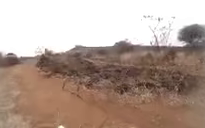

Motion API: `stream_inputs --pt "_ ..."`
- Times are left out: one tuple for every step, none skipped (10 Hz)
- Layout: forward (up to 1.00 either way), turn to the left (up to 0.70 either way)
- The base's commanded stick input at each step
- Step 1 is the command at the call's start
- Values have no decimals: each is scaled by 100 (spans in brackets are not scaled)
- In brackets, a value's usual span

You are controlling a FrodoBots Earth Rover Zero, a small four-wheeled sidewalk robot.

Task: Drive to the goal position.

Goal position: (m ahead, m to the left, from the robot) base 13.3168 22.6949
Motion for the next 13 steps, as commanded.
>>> stream_inputs --pt "50 50" --pt "50 50" --pt "50 50" --pt "50 50" --pt "50 50" --pt "50 50" --pt "50 50" --pt "50 50" --pt "50 50" --pt "50 50" --pt "50 50" --pt "50 50" --pt "50 43"
